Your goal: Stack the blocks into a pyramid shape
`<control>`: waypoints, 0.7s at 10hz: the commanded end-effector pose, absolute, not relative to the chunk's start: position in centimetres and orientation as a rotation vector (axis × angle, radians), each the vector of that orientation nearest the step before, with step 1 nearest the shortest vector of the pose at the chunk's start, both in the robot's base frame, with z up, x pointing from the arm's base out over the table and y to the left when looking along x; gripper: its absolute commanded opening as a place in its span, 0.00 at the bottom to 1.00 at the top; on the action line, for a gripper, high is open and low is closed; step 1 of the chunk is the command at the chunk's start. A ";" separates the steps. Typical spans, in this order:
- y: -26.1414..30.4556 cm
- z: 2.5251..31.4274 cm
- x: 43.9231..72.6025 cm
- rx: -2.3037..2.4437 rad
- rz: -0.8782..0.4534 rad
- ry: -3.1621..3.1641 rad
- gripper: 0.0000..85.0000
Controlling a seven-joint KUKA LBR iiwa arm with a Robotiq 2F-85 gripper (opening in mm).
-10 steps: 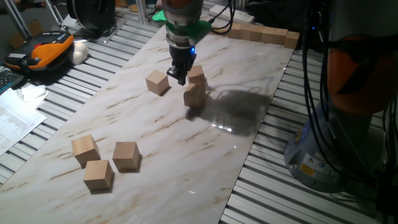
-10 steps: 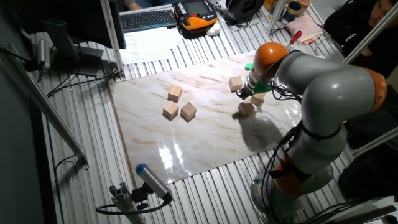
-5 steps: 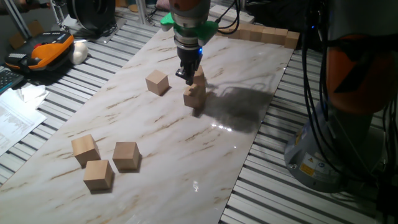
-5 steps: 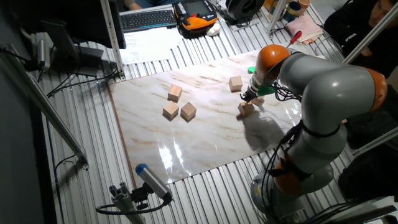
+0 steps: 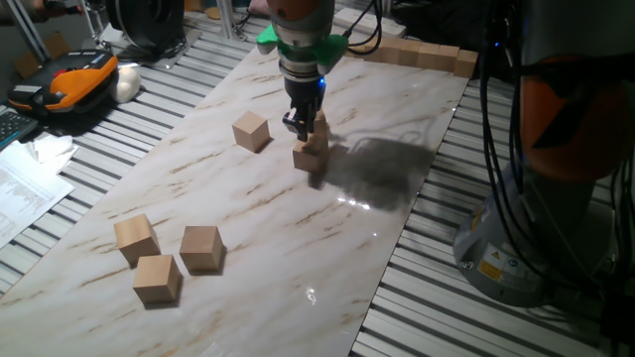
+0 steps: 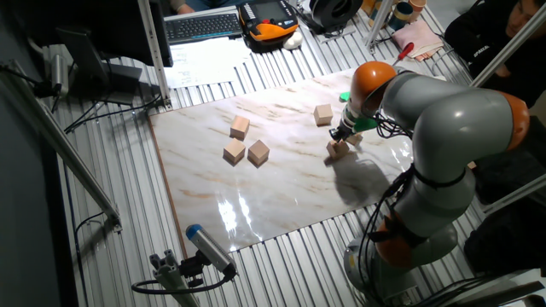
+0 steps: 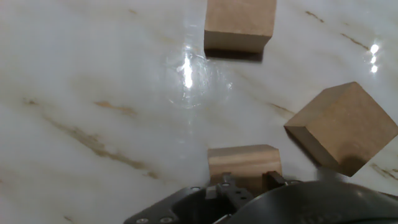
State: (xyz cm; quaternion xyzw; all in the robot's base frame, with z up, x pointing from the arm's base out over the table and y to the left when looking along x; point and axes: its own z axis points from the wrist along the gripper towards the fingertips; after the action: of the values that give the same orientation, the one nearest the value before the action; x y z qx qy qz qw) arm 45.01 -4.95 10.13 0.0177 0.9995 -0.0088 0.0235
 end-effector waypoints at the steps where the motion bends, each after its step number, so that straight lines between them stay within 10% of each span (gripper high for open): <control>1: -4.9 10.1 45.0 0.052 -0.027 3.094 0.60; 3: -5.1 9.8 44.8 0.030 -0.013 3.073 0.60; 4: -5.2 9.7 44.6 0.025 -0.010 3.064 0.80; 7: -4.8 8.6 44.5 0.022 0.011 3.043 0.80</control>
State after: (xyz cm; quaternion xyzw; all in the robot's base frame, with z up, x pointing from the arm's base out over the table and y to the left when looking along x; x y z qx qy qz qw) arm 44.50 -4.82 8.59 0.0073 0.9988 0.0035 0.0491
